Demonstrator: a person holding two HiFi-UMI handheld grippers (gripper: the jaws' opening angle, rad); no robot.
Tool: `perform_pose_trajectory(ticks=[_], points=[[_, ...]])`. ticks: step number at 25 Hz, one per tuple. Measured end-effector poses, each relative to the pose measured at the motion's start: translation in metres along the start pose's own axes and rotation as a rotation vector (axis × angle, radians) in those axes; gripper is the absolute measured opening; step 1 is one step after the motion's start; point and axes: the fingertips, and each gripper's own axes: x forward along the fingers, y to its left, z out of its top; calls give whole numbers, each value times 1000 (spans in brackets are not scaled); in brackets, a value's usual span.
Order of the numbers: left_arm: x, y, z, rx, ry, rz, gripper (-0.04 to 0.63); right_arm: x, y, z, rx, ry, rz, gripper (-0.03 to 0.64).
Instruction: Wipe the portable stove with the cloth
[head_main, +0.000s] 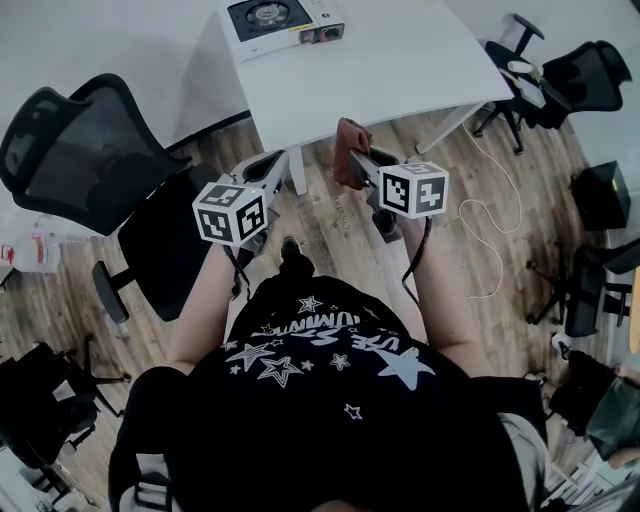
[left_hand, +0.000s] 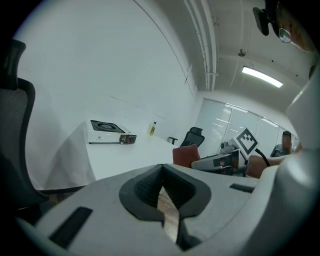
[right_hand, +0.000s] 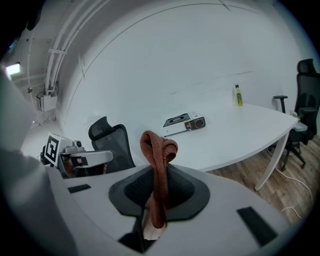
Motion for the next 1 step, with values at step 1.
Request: perform_pose_trajectory(ticks=[1], points=[[-1, -4, -2, 3, 5, -2, 8, -3, 0, -1, -2, 0, 0, 61]])
